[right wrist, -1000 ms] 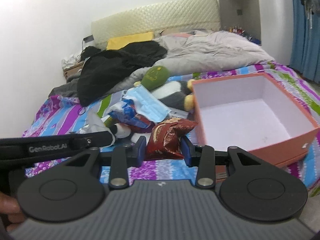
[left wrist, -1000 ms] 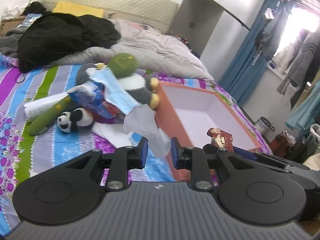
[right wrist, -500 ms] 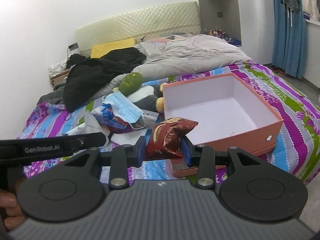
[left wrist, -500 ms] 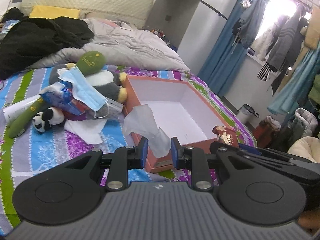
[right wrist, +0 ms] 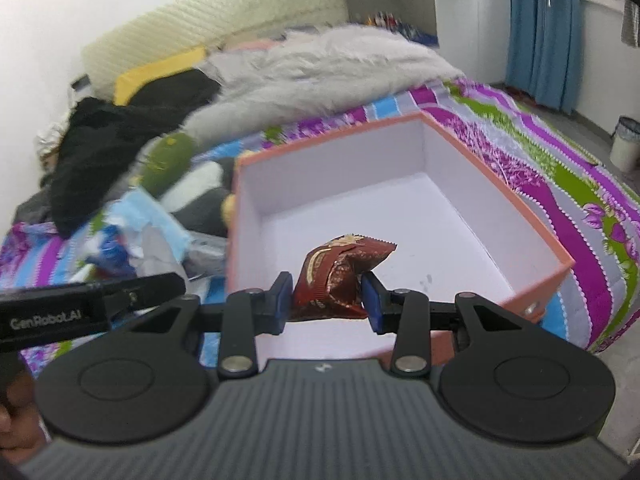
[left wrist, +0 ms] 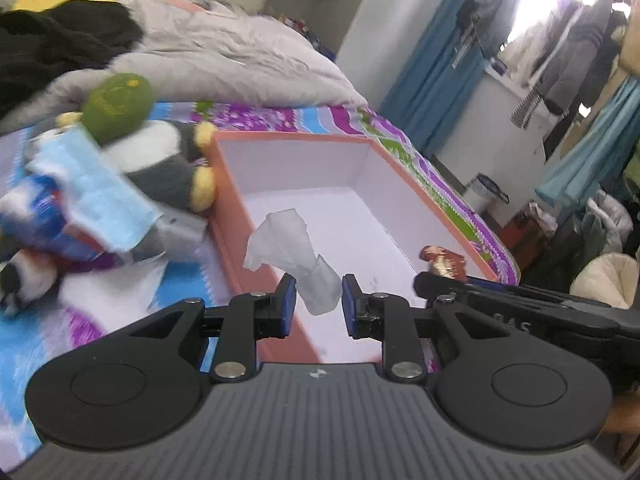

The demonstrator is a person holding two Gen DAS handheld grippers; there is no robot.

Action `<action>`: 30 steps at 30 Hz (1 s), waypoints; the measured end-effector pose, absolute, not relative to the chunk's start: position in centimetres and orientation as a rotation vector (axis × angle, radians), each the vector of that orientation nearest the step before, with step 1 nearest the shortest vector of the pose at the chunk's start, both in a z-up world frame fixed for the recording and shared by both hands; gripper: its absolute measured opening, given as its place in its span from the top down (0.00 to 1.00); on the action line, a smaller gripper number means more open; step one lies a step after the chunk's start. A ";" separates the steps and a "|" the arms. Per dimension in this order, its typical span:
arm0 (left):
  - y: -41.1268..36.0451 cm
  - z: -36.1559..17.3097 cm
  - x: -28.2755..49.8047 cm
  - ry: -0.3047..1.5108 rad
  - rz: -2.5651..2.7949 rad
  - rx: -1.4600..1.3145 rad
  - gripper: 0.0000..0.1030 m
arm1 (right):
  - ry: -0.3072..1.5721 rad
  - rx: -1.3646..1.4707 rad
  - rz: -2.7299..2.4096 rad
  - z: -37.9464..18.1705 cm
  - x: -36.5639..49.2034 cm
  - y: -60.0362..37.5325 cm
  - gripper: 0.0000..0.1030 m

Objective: Organize soft objects
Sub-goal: 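Carry the red wrapper with the right gripper over the orange box, then open the right gripper to drop the wrapper into the box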

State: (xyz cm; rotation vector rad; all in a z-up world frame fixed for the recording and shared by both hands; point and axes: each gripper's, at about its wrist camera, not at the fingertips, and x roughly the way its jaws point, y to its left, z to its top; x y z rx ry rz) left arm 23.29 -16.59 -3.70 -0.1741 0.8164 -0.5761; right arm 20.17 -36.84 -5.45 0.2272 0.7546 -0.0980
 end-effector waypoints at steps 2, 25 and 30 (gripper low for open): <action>-18.2 -4.5 26.2 0.836 -0.595 -0.151 0.72 | 0.803 0.223 -0.104 -6.4 22.6 -37.7 0.60; -23.8 -10.5 37.2 1.008 -0.634 -0.099 0.44 | 0.976 0.298 -0.137 -10.4 28.9 -41.6 0.49; -21.9 -9.1 34.9 0.941 -0.619 -0.104 0.44 | 0.894 0.287 -0.111 -8.6 26.6 -40.4 0.49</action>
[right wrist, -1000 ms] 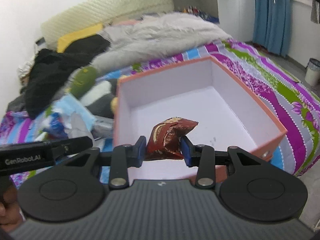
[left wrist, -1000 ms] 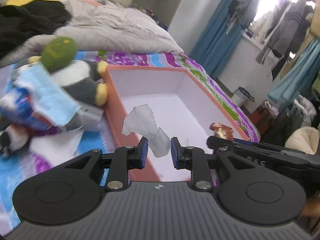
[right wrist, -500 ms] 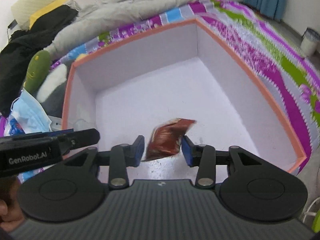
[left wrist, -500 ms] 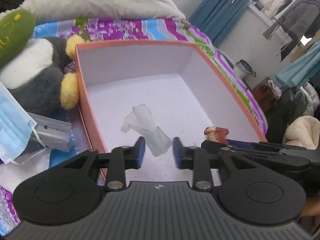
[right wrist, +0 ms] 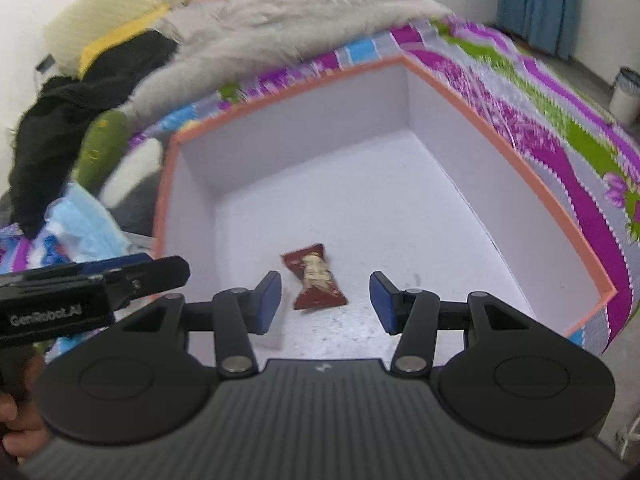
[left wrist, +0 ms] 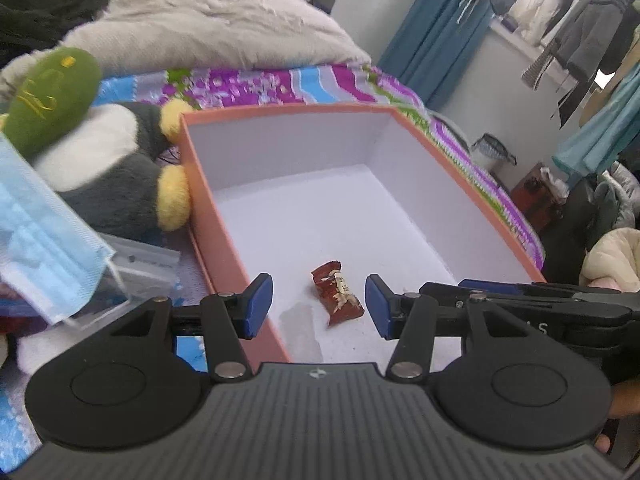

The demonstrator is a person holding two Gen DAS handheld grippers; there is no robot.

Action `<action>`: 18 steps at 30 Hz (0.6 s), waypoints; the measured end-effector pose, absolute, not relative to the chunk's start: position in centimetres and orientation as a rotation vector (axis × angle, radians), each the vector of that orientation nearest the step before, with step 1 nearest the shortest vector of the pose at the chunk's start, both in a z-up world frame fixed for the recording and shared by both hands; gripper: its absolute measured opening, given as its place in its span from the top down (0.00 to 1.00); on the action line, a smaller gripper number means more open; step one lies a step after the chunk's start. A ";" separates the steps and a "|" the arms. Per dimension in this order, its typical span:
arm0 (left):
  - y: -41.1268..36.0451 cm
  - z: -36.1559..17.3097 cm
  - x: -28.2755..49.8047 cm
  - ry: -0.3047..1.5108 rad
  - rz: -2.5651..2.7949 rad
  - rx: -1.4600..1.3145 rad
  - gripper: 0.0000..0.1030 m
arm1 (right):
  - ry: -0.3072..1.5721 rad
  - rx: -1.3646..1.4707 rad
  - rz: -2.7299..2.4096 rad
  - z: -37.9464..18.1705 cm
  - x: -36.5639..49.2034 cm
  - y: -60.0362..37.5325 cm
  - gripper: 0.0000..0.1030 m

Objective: Organize soft objects
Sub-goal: 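Open the right gripper to drop the wrapper into the box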

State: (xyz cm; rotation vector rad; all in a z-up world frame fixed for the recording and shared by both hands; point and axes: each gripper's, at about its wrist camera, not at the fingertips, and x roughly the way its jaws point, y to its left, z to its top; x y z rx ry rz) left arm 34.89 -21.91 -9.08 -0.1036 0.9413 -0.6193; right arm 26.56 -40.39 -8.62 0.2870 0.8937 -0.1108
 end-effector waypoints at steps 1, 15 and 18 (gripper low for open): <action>-21.5 -8.7 34.3 0.928 -0.613 -0.105 0.44 | 0.874 0.282 -0.105 -8.1 25.9 -40.0 0.49; -13.5 -0.3 21.2 0.766 -0.537 -0.157 0.44 | 0.717 0.266 -0.006 -0.9 15.2 -33.6 0.49; -12.2 0.9 18.0 0.738 -0.528 -0.130 0.44 | 0.696 0.261 0.032 0.2 13.1 -32.1 0.49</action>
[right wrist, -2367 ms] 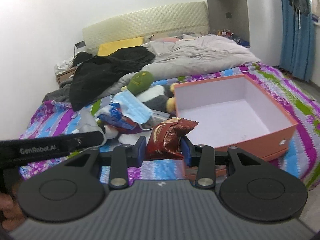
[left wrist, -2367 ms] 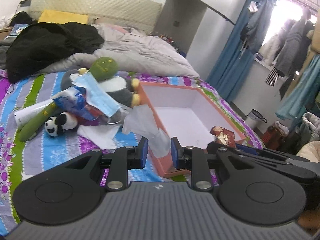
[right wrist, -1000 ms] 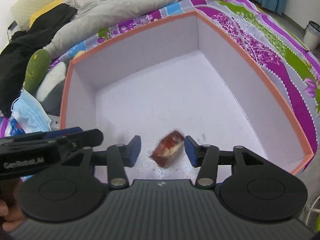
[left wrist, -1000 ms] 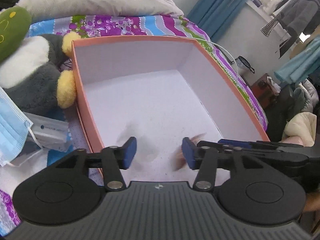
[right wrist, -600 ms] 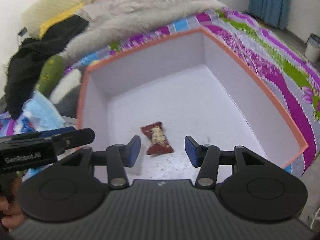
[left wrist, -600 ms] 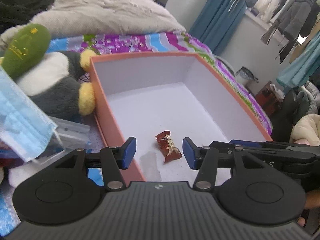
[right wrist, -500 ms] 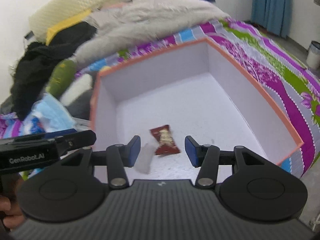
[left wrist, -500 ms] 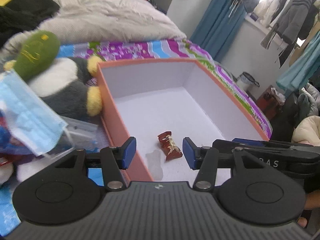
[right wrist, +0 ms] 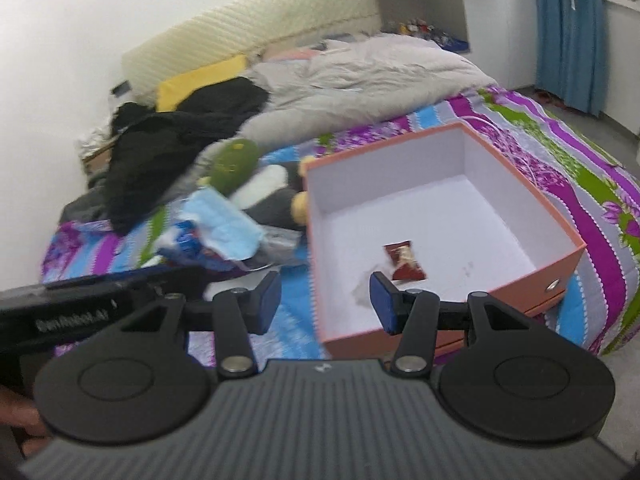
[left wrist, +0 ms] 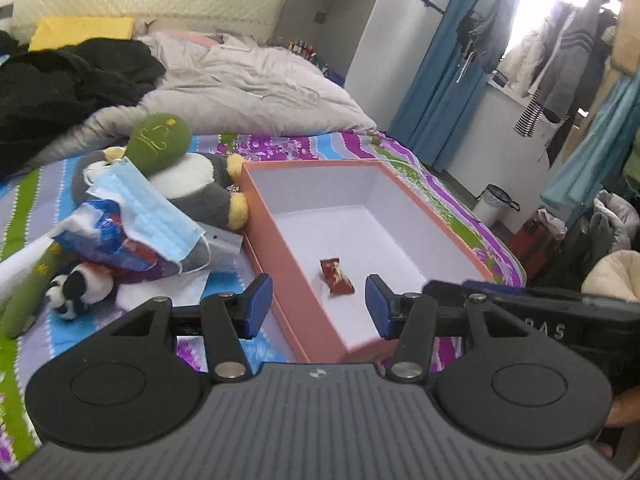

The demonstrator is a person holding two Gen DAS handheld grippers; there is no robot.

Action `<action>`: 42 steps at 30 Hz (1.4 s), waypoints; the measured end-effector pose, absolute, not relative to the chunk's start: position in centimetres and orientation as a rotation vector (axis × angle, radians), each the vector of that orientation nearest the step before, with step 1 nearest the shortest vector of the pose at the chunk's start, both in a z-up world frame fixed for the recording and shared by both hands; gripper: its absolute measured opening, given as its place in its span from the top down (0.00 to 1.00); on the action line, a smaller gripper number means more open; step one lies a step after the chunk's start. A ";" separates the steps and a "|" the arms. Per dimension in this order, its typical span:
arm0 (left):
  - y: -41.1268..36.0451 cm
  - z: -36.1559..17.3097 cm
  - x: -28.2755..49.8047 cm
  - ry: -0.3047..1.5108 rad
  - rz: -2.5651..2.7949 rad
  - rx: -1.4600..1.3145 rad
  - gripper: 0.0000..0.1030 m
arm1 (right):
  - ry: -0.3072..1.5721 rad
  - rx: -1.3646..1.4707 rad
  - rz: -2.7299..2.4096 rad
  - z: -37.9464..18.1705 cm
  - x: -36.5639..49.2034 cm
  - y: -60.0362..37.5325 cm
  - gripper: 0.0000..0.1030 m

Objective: Organize soft objects
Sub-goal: 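Open the right gripper to drop the wrapper into the box, then reach the left gripper to the panda plush while the right approaches the white tissue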

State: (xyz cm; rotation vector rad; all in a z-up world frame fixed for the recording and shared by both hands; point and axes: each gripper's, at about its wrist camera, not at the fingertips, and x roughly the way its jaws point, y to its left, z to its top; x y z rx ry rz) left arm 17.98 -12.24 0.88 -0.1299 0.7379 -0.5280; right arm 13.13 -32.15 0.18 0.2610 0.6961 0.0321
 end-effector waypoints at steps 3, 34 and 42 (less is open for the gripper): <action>-10.9 1.6 14.8 0.715 -0.509 -0.123 0.44 | 0.686 0.251 0.060 0.8 11.0 -30.7 0.49; 1.4 3.1 1.0 0.614 -0.347 -0.239 0.44 | 0.687 0.174 0.283 0.6 1.4 -20.9 0.49; 0.3 1.5 3.7 0.683 -0.295 -0.255 0.44 | 0.688 0.131 0.316 -0.7 2.8 -21.9 0.49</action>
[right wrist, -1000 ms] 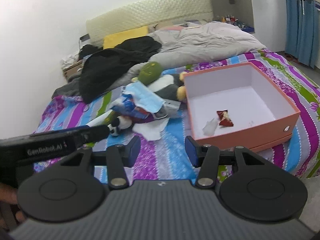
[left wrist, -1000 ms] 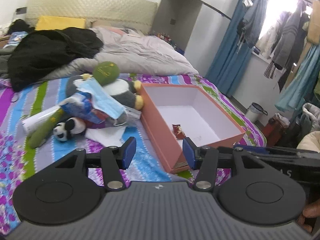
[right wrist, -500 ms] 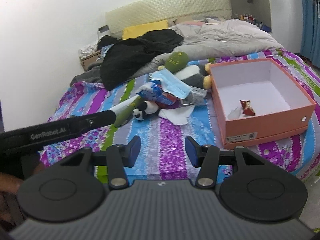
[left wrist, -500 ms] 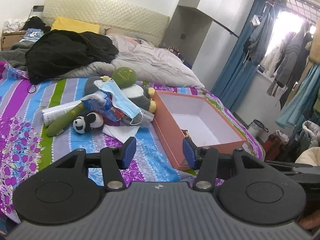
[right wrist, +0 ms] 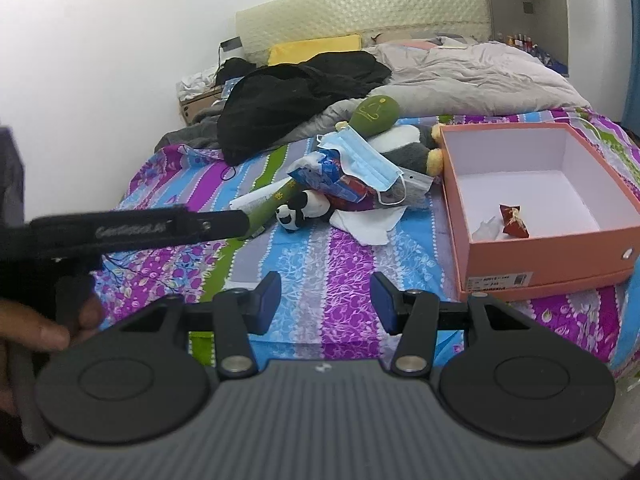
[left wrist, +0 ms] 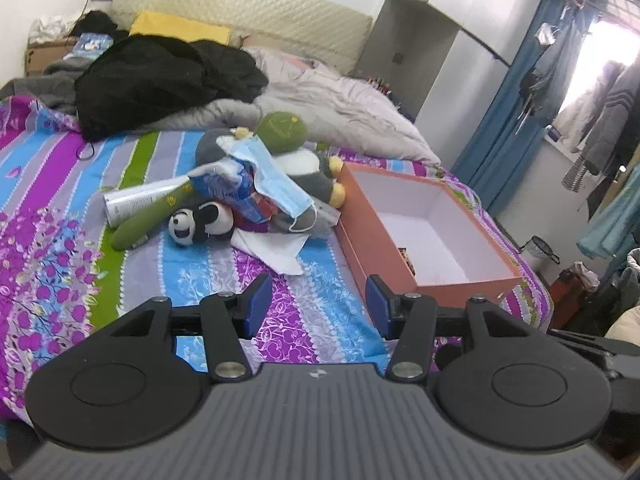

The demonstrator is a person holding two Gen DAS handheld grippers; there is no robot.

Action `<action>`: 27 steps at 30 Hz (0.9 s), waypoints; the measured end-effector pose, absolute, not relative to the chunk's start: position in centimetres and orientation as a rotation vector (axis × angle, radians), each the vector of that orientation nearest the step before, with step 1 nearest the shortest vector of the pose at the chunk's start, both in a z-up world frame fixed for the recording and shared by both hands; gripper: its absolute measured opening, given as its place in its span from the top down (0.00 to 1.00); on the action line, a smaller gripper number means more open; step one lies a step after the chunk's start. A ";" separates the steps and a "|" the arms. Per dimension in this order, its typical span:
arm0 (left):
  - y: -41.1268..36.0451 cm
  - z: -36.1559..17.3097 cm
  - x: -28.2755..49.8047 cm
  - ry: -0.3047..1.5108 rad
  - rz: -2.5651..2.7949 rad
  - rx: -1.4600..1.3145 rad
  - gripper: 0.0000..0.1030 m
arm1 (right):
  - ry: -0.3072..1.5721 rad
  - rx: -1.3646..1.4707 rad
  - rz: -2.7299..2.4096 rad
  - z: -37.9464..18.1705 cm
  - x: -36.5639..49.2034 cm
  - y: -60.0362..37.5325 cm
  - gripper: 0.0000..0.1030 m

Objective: Organize soft objects
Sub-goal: 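Reach the left gripper to the panda plush while the right approaches the white tissue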

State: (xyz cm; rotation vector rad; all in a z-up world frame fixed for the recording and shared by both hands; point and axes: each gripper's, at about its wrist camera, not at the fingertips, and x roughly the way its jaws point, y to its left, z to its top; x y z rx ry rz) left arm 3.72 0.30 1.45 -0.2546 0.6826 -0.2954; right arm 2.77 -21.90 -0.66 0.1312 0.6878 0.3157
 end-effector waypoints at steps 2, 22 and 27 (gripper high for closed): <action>-0.3 1.1 4.7 0.697 -0.288 -0.261 0.44 | 0.691 0.122 0.309 -1.1 3.2 -22.3 0.49; 5.1 -4.4 12.6 0.802 -0.128 -0.278 0.37 | 0.833 0.118 0.367 -6.7 12.5 -19.0 0.49; 6.9 -7.1 17.4 0.836 -0.108 -0.285 0.37 | 0.877 0.085 0.343 -8.8 17.1 -18.0 0.49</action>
